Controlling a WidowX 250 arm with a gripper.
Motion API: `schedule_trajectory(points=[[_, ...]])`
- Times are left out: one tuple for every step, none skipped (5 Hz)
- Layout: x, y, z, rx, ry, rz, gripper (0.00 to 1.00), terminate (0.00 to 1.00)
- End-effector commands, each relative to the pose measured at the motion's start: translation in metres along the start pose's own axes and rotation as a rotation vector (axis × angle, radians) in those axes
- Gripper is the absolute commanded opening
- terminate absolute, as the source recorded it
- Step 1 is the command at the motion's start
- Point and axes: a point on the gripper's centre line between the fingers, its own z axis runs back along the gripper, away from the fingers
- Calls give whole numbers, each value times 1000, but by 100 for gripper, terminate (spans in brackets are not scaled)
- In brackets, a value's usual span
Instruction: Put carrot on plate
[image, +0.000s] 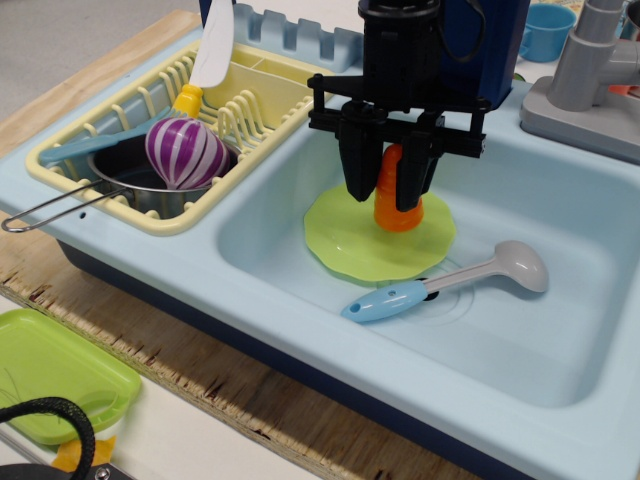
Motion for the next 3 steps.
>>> schedule_trajectory(points=[[3,15,4,-9,-33,49,0,0],[2,23,0,-14,-23,78,100,0],[2,23,0,-14,-23,78,100,100]])
